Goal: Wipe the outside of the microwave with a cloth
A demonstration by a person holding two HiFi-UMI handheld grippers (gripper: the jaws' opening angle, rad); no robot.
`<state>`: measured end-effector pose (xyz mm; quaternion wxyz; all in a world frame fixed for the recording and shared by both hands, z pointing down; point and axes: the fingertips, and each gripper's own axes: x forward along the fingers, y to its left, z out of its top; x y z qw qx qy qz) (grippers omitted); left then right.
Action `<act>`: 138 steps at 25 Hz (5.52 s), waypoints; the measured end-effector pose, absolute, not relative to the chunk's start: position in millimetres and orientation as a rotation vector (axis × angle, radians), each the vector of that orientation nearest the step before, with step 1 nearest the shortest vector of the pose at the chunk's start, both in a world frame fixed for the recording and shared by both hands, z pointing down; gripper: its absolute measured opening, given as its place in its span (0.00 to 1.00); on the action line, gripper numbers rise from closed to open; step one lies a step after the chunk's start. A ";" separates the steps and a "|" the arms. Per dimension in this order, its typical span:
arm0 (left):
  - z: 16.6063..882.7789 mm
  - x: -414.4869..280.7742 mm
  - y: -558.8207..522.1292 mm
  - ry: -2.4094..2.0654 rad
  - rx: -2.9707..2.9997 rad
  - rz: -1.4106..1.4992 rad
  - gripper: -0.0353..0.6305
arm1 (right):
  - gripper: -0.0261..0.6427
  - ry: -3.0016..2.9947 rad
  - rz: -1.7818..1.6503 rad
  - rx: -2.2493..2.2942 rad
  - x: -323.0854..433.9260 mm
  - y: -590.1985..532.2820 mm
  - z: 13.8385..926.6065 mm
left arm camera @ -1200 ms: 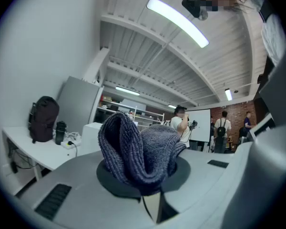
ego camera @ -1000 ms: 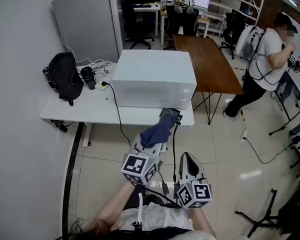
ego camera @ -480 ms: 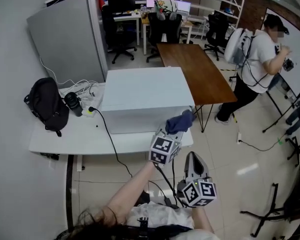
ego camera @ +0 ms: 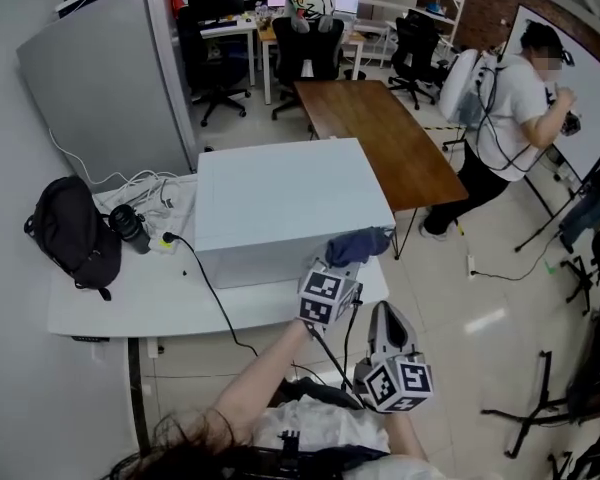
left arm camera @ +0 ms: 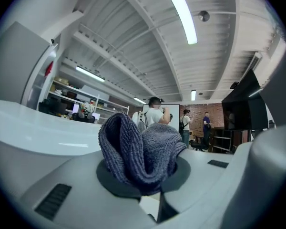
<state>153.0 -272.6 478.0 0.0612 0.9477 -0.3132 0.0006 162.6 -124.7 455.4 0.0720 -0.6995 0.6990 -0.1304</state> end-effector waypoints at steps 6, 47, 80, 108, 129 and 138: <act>480.7 59.7 -283.9 -1.168 2.719 -0.089 0.13 | 0.07 2.228 -0.423 -2.028 142.7 -145.7 454.5; 576.6 53.5 -279.7 -1.256 2.563 0.105 0.13 | 0.07 2.154 -0.490 -2.087 188.0 -136.4 473.9; 572.4 145.5 -224.1 -0.791 2.818 0.235 0.13 | 0.07 2.202 -0.547 -2.094 177.7 -156.9 501.9; 629.8 -183.8 -268.9 -1.883 2.074 0.198 0.13 | 0.07 2.391 -0.597 -1.912 135.7 -171.4 508.1; 403.4 59.9 -239.4 -1.256 2.663 -0.146 0.13 | 0.07 2.400 -0.647 -1.870 153.5 -158.9 520.9; 429.0 157.5 -302.9 -1.075 2.558 0.073 0.13 | 0.07 2.253 -0.626 -1.989 192.8 -140.0 519.3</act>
